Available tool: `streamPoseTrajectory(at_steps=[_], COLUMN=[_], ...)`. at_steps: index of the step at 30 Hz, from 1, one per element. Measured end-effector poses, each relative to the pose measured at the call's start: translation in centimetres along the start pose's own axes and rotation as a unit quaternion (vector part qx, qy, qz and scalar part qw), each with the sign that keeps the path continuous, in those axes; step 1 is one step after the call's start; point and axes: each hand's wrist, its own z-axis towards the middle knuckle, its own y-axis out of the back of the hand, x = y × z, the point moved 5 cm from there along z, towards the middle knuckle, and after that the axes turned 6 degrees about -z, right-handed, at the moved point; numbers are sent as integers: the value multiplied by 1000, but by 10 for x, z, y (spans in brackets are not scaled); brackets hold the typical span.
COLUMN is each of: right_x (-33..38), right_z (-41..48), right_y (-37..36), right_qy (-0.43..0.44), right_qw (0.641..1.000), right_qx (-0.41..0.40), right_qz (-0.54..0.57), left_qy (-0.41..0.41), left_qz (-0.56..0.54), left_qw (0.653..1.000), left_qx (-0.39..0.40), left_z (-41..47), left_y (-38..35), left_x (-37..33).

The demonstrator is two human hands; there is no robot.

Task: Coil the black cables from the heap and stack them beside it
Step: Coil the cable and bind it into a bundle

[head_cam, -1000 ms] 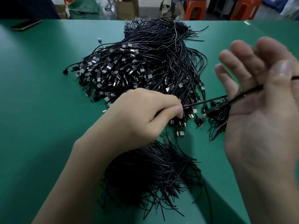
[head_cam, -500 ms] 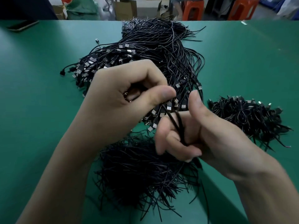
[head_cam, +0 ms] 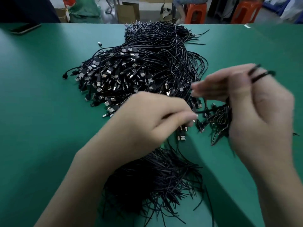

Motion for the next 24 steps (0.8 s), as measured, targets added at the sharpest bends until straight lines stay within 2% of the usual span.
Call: streamPoseTrajectory(at_steps=[2,4,5,7,9,11,13,14,16,18,20,21,23,24], right_x=[0,-6,-8,-1,13,19,12,6,-5,-11,-13,-13,-13,-13], right_z=[-3,-12,-18,-31,-32,-25,-15,-12,-7,-6,-6,-6,-11,-14], right_y=[-10,-32,-42,-57,-60,-57,-51,-46,-34,-22,-17,-19,-30,-38], right_qy=[11,-42,-84,-142,-154,-150,-163,-166,-141,-88,-34,-13,-7,-19], right_qw=[998,979,951,864,787,751,765,791,877,954,993,999,992,985], right_qx=[63,199,287,417,425,352,237,176,74,17,11,20,85,128], right_qz=[-6,30,85,245,420,538,576,562,454,287,114,30,-91,-113], left_qy=[-49,-69,-69,-49,-26,-14,19,42,84,100,82,77,63,54], left_qz=[26,25,13,-36,-84,-138,-143,-131,-115,-97,-58,-38,-17,-16], left_qw=[995,988,986,985,984,985,989,990,988,988,994,996,998,998], left_qx=[-77,-134,-150,-164,-153,-103,-42,-10,51,66,41,25,-19,-41], left_z=[-2,-4,-6,-7,-4,-1,0,0,-2,-3,-3,-4,-6,-8], left_y=[18,29,31,29,18,1,-17,-25,-36,-34,-21,-12,4,11], left_x=[-5,-2,1,10,14,15,16,19,25,26,25,24,26,26])
